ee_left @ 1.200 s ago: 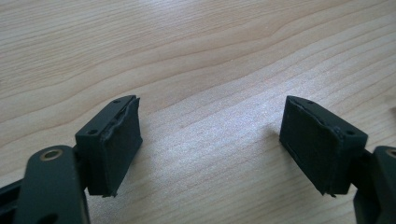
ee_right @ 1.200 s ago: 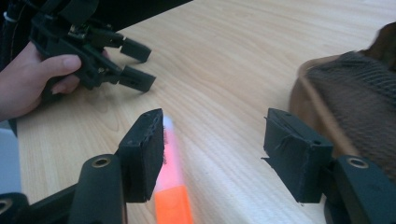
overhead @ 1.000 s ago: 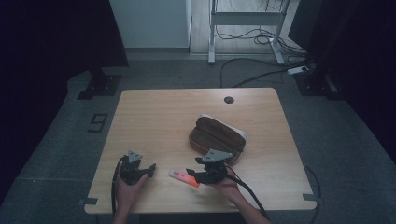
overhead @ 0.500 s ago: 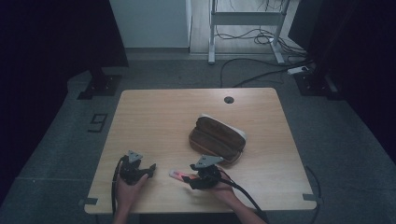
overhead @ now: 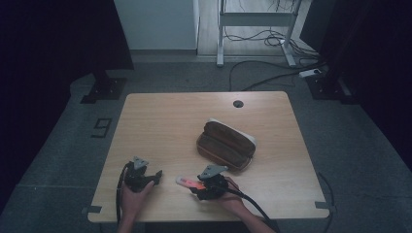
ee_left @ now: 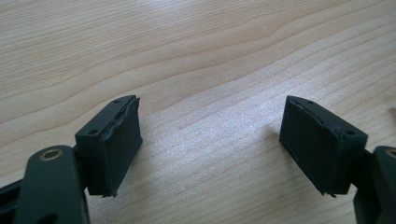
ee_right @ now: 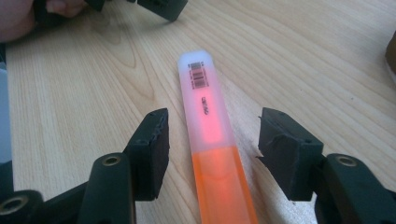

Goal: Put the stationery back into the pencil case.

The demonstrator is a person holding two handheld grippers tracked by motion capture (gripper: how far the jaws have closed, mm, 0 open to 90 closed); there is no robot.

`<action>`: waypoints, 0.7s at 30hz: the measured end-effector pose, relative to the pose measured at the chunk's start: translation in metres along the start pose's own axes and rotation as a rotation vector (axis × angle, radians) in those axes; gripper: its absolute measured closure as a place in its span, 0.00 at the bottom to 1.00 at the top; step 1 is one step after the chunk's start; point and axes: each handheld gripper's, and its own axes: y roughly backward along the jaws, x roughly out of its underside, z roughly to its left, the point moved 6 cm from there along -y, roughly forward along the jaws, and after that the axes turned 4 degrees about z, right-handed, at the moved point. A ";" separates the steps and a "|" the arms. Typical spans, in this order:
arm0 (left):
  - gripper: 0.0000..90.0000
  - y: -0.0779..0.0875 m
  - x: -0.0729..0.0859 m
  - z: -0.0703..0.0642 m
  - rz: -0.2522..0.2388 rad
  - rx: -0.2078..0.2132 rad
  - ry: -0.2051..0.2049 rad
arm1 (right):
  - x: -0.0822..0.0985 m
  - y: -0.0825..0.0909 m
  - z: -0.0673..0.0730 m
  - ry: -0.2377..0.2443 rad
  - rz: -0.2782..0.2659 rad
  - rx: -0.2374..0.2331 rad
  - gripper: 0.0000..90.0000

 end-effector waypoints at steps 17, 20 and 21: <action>0.23 0.000 0.000 0.000 0.000 0.000 -0.001 | 0.006 -0.002 -0.002 0.018 0.041 0.030 0.63; 0.23 0.000 0.000 0.000 0.000 0.000 0.000 | 0.006 -0.001 -0.003 0.012 0.039 0.039 0.69; 0.23 0.000 0.000 0.000 0.000 0.000 0.000 | 0.006 -0.001 -0.004 0.012 0.038 0.041 0.71</action>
